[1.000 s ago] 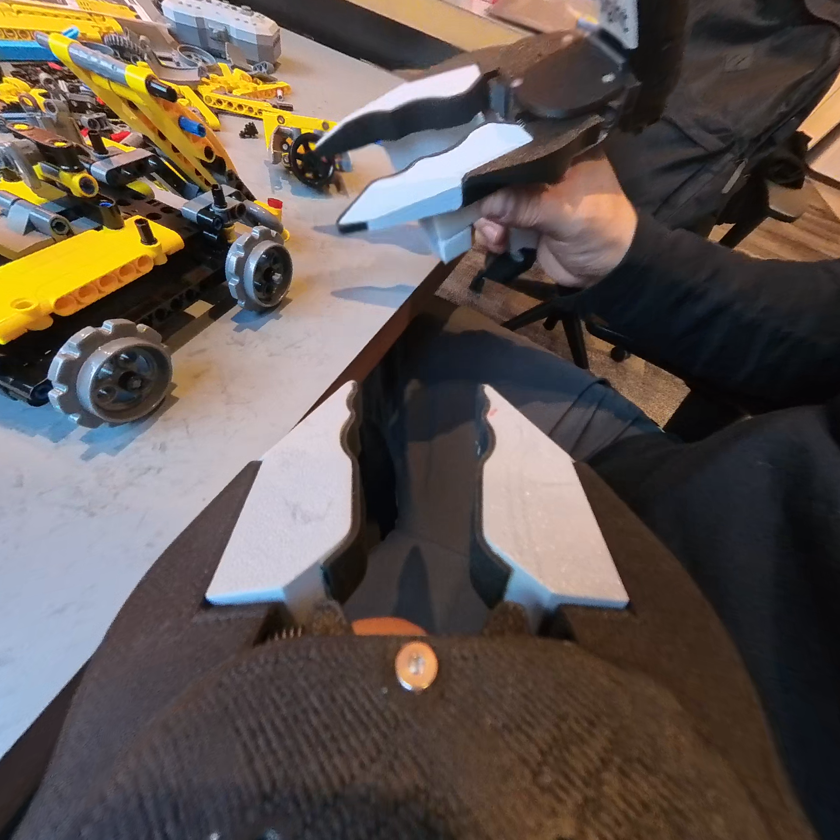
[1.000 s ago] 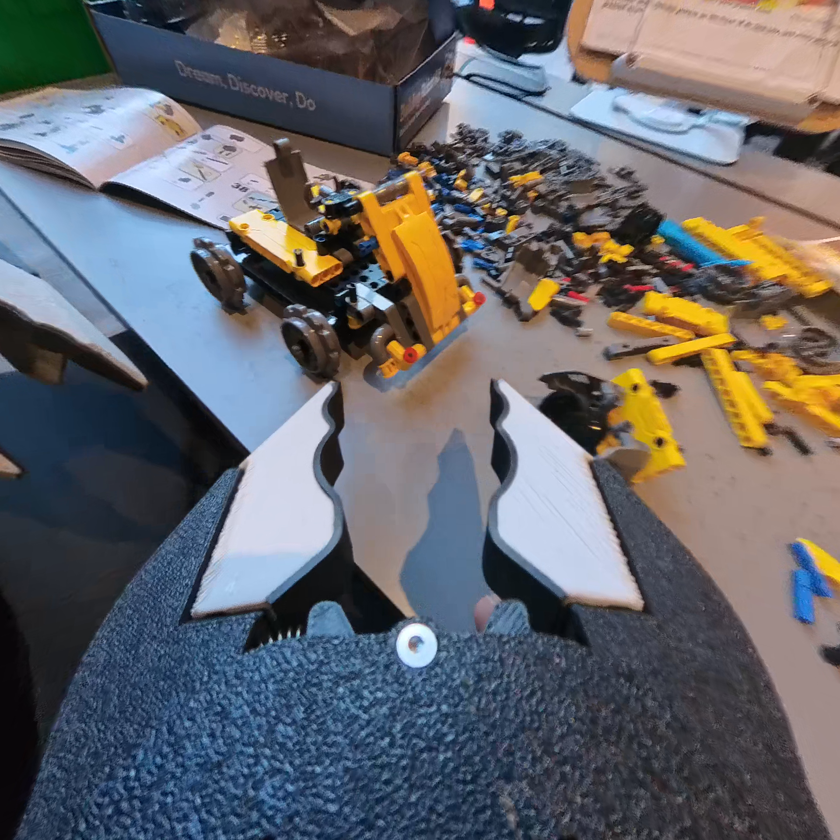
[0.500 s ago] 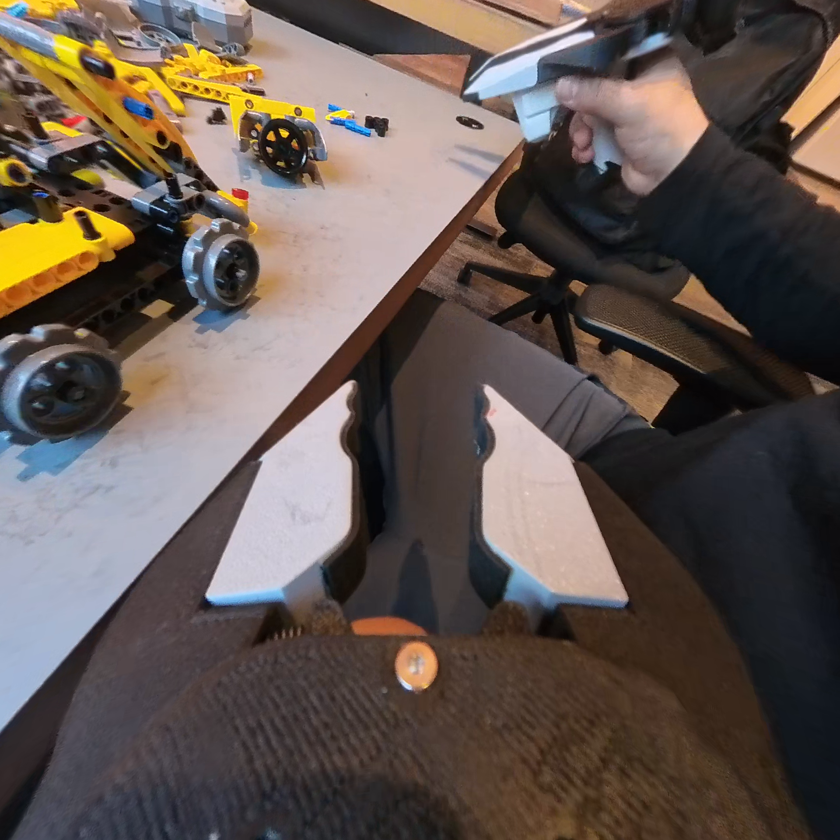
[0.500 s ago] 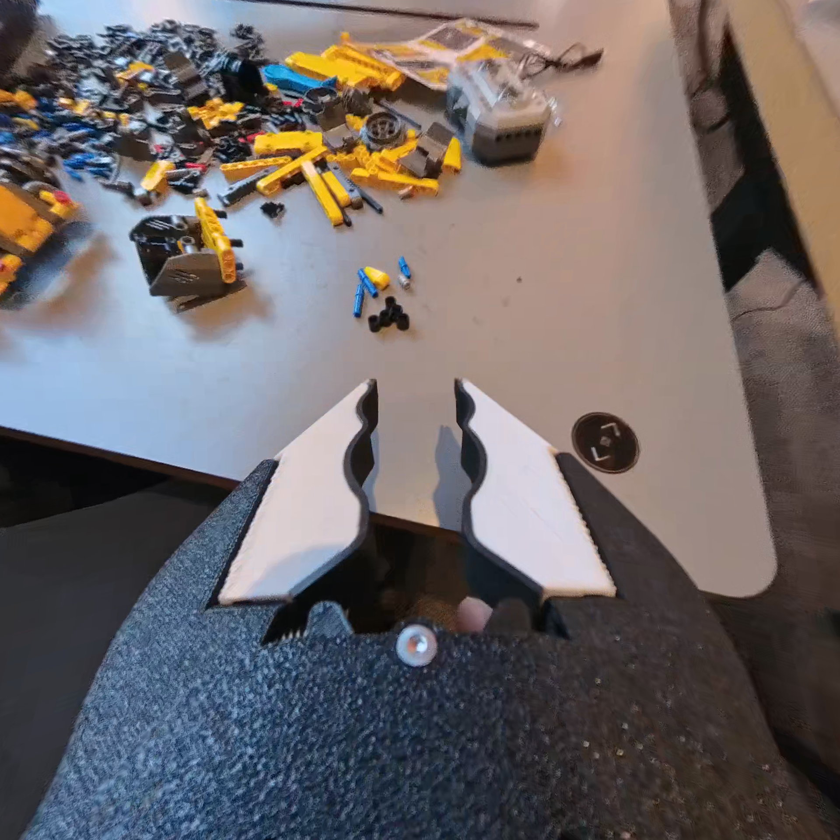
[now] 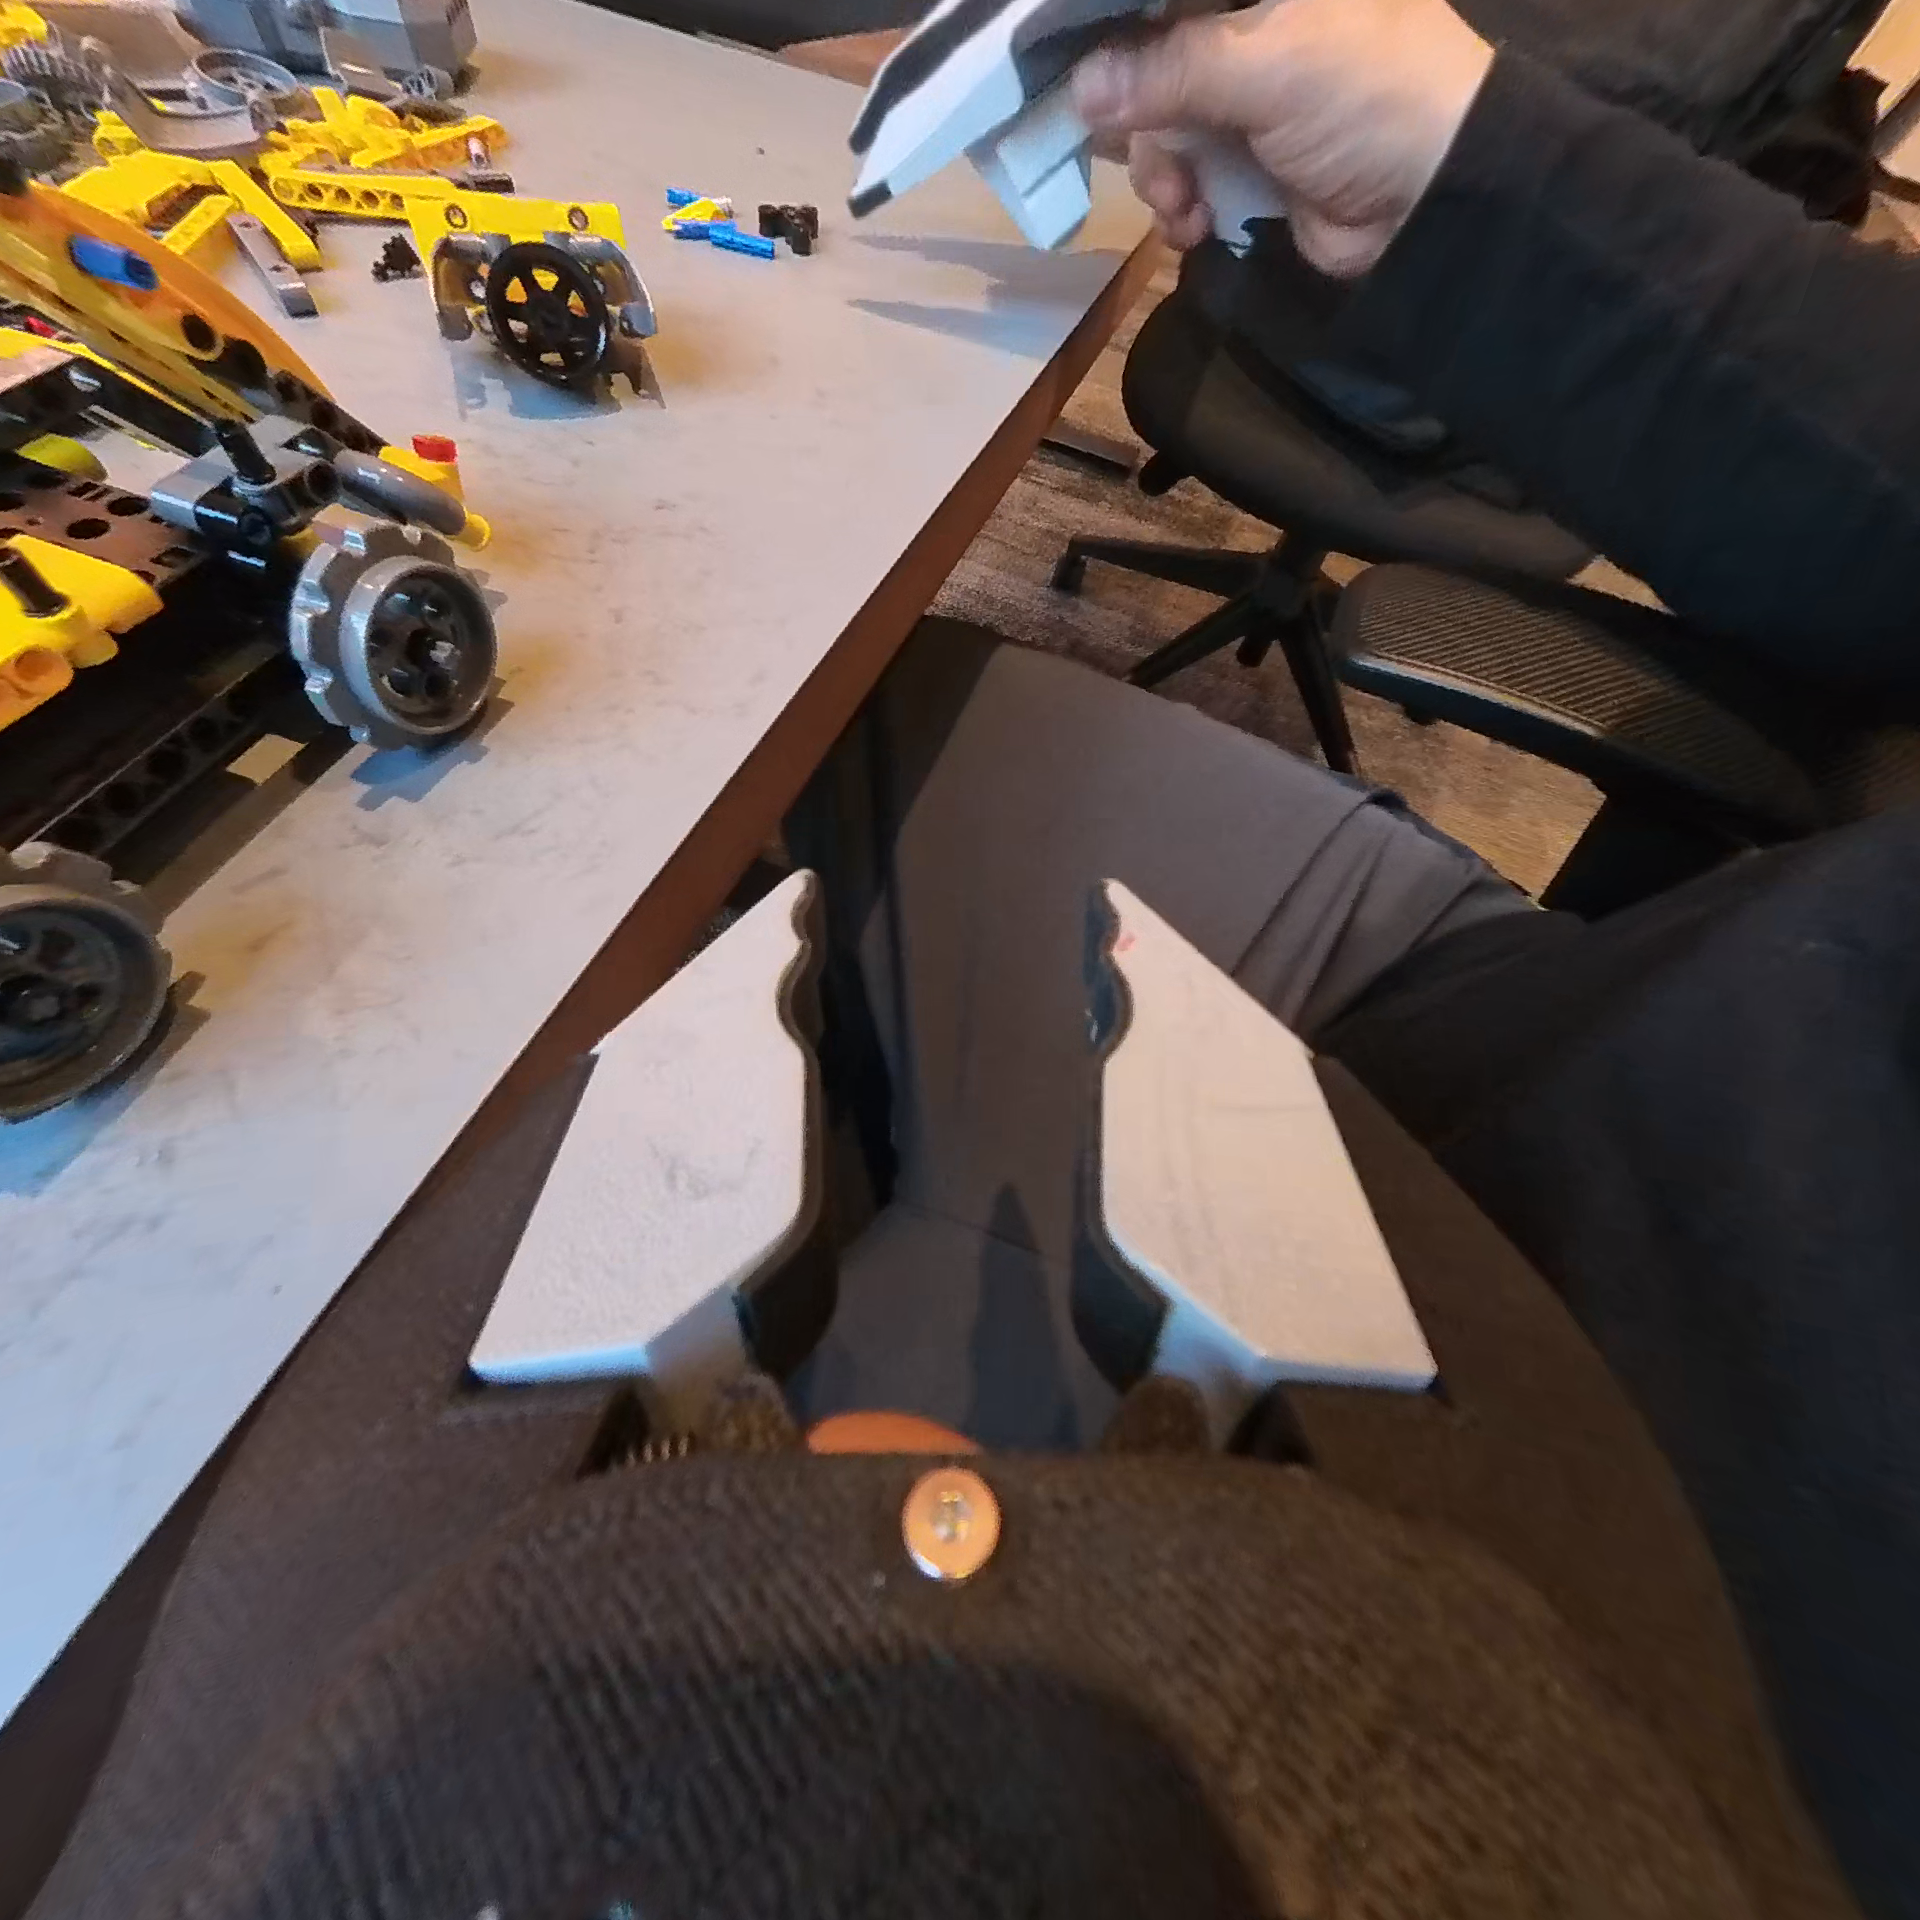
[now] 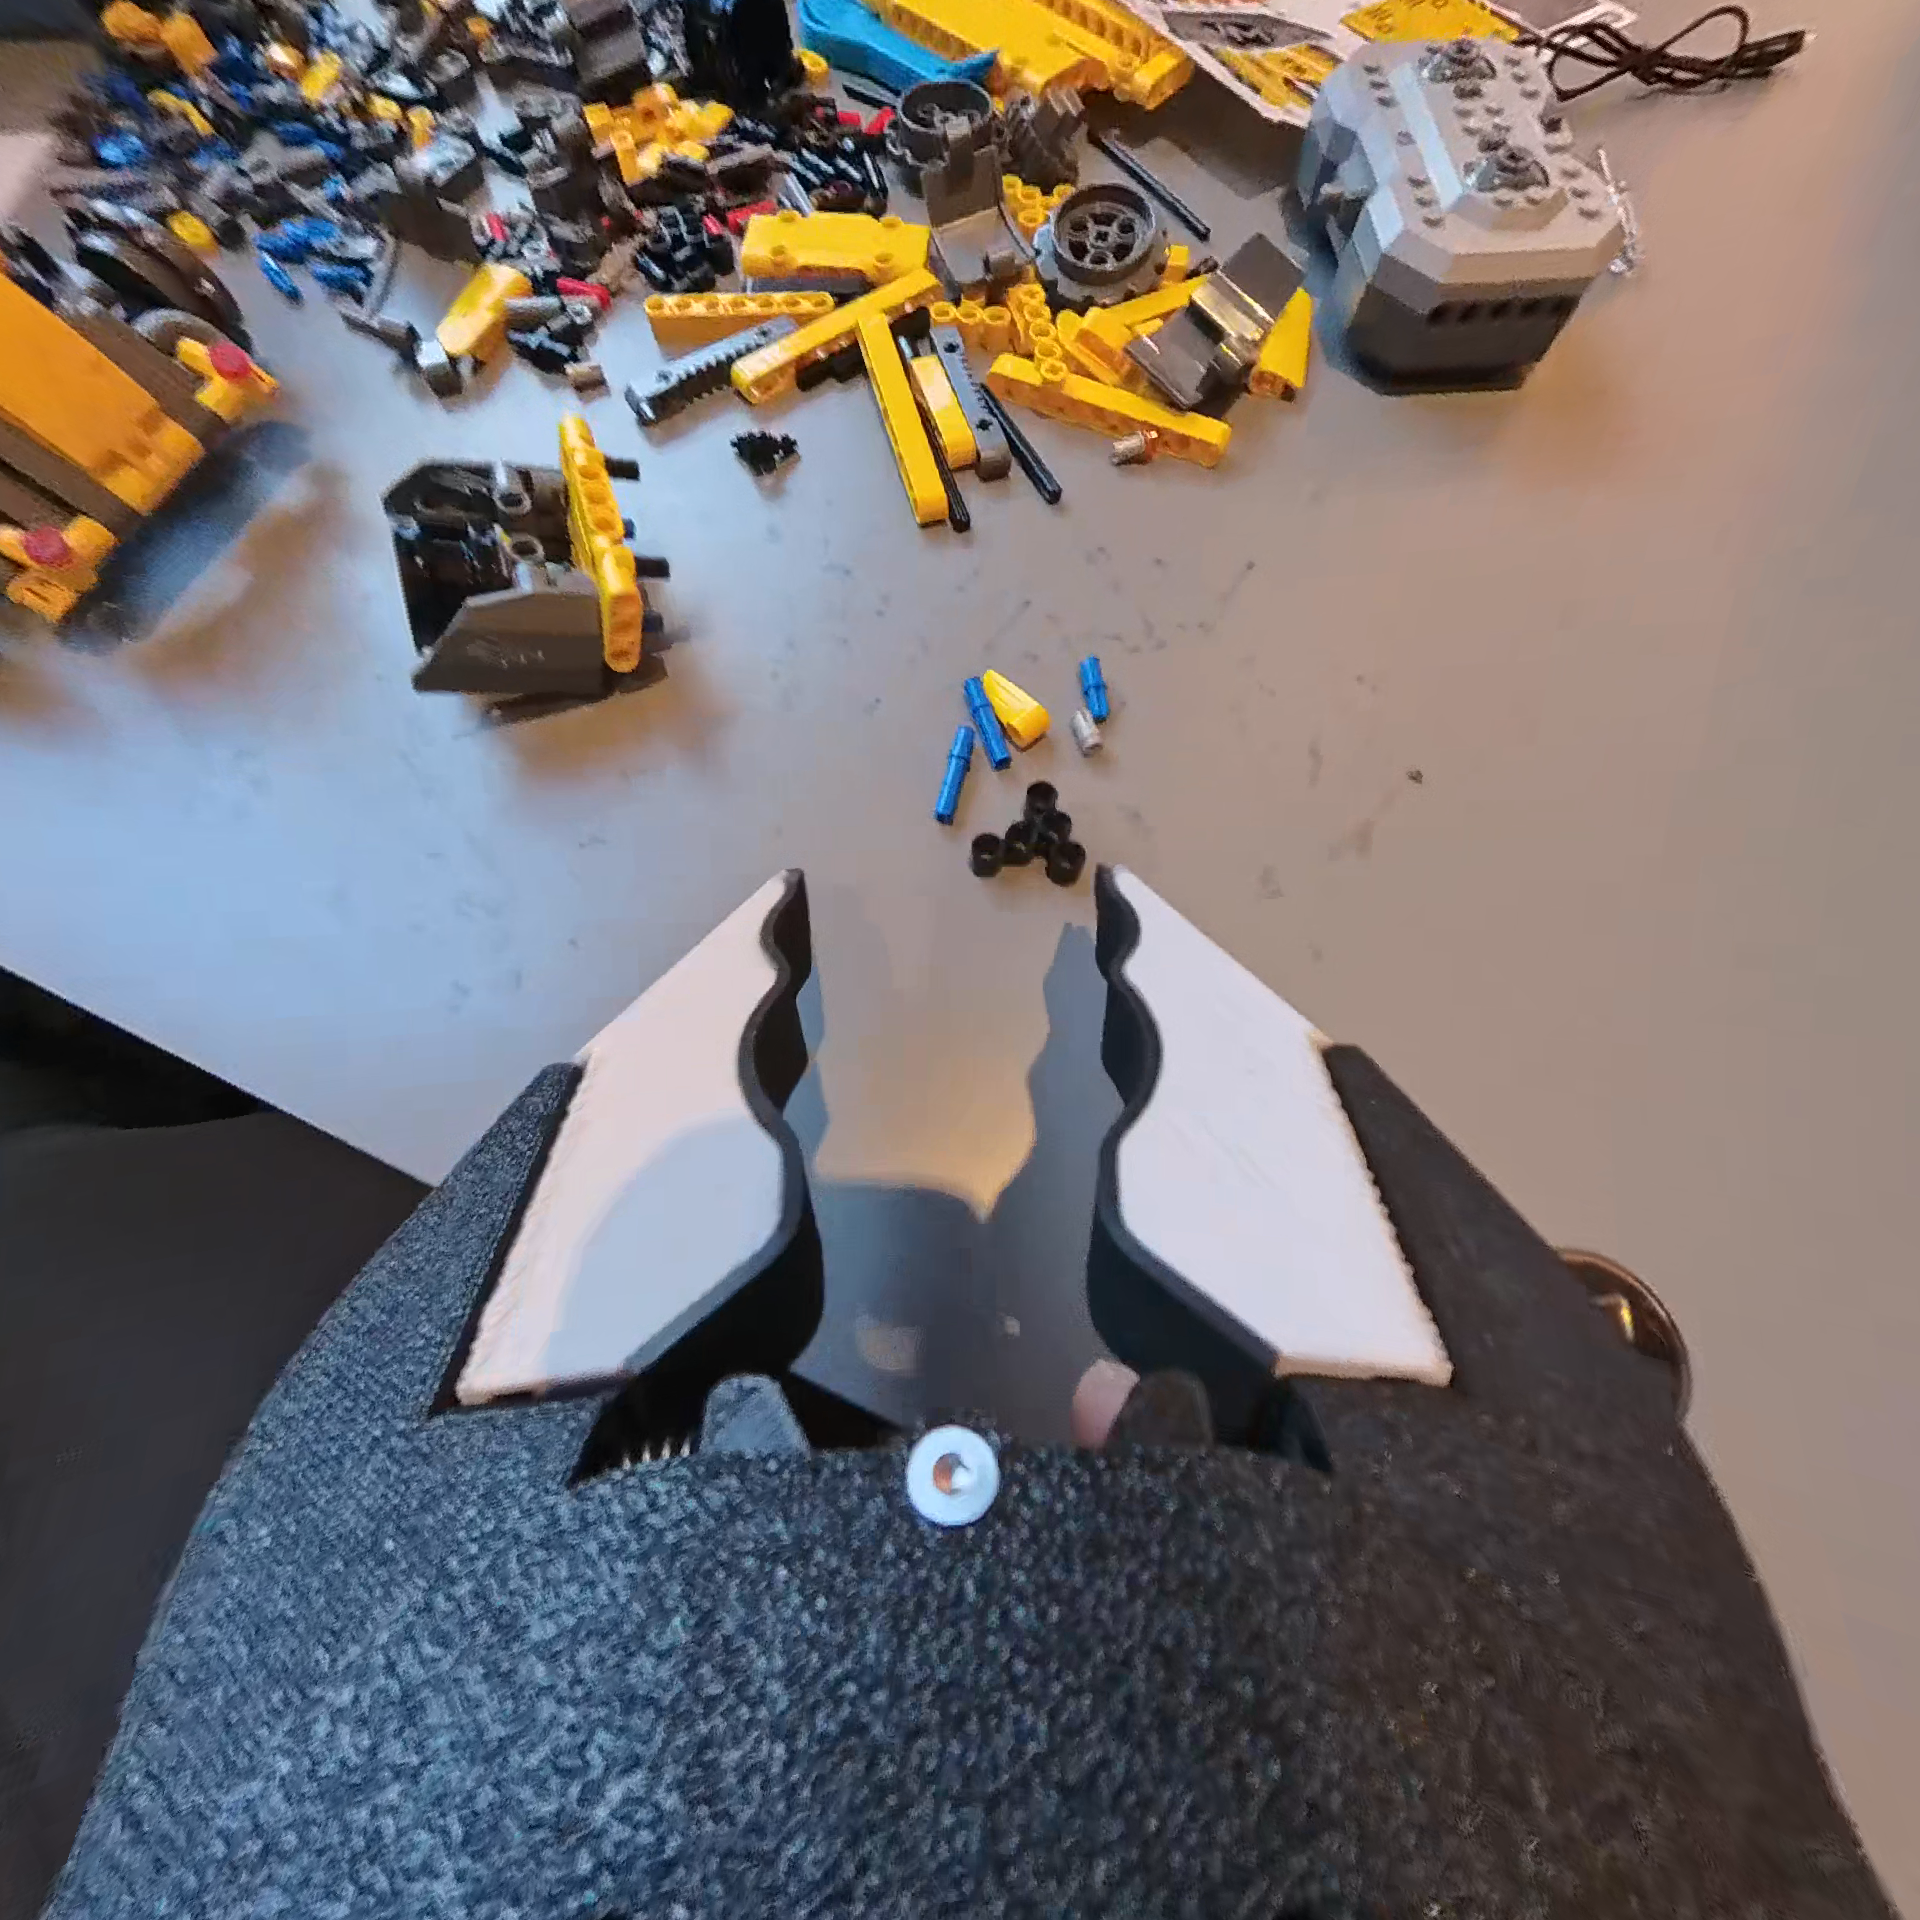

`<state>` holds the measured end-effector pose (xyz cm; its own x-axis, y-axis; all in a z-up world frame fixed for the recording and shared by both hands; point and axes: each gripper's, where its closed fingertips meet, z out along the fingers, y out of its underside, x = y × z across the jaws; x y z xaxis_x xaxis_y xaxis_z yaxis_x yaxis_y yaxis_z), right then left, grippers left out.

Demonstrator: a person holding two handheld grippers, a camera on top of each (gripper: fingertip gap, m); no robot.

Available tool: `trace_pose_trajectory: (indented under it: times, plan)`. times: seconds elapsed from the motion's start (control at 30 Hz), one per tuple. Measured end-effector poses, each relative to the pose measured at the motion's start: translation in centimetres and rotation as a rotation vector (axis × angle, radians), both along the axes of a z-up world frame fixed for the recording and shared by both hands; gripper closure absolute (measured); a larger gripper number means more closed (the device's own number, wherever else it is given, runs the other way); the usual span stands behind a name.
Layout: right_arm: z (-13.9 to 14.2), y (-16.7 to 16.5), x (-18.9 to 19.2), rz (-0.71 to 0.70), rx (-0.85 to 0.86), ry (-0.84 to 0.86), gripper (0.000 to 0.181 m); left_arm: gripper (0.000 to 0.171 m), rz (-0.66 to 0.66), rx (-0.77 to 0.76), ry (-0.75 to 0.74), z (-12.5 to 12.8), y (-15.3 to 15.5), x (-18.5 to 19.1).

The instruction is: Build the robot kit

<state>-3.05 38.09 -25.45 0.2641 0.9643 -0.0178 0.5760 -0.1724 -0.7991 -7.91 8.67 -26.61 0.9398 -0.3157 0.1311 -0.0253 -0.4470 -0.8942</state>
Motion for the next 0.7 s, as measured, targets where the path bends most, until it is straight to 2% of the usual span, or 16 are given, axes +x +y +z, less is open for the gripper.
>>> trace_pose_trajectory:
  times: [0.23, 0.4, 0.7]
  plan:
    - [1.0, 0.2, -0.7, 0.051, 0.014, -0.022, 0.131, 0.122, 0.014, 0.02, -0.018, 0.7, -0.9, -0.5]
    - [0.0, 0.4, -0.5, 0.082, 0.024, -0.096, 0.13, 0.123, 0.008, 0.023, -0.067, 1.1, -1.2, -0.2]
    - [-1.3, 1.3, -1.3, 0.136, 0.035, -0.156, 0.13, 0.122, -0.009, 0.001, -0.055, 0.5, -0.5, 0.4]
